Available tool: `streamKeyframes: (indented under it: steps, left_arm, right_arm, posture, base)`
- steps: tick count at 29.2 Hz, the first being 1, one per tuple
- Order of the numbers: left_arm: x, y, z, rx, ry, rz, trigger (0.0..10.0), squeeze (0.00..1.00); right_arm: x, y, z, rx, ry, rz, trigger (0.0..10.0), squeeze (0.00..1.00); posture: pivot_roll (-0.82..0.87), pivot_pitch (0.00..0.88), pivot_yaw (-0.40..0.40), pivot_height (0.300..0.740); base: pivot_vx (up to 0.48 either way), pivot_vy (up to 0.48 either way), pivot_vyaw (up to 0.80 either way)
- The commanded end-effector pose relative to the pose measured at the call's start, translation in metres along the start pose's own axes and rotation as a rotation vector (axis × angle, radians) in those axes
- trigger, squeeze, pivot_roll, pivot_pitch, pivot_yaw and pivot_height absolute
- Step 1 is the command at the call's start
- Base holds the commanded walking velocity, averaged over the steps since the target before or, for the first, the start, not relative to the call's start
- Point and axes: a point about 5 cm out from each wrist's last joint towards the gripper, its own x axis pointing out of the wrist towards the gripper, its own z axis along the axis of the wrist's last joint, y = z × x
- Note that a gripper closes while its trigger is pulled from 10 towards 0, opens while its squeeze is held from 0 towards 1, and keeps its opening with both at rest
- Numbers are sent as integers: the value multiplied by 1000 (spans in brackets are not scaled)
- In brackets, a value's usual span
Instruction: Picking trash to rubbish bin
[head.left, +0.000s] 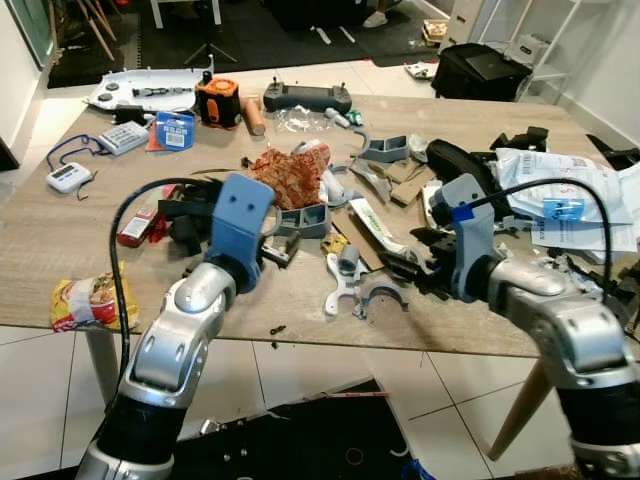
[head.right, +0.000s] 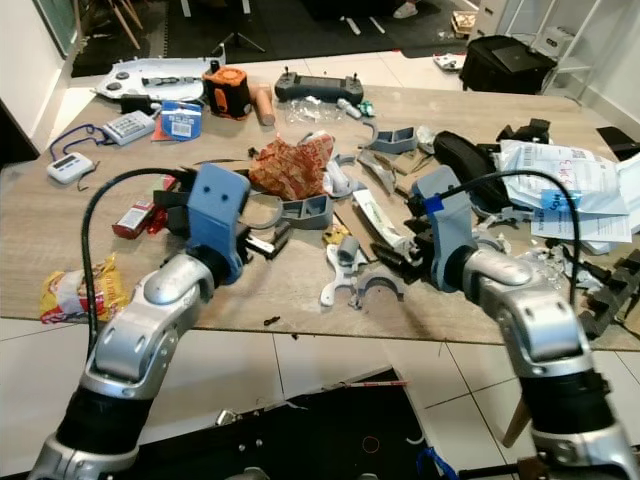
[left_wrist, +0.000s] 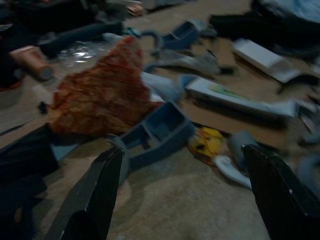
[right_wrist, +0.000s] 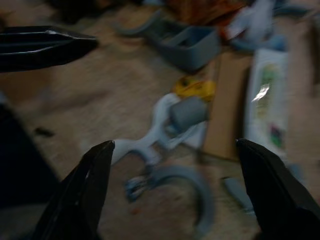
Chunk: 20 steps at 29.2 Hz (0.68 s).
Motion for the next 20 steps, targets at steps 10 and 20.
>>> streamKeyframes:
  steps: [10, 20]
  left_arm:
    - [-9, -14, -10, 146, 60, -157, 10000, 0]
    - [-8, -21, -8, 167, 53, -197, 10000, 0]
  right_arm:
    - [0, -9, -34, -174, 201, 143, 10000, 1000]
    - [11, -34, -42, -301, 222, 24, 10000, 1000]
  posture:
    - [-7, 127, -57, 740]
    - [-8, 153, -66, 740]
  base:
    - [0, 0, 0]
    - [0, 0, 0]
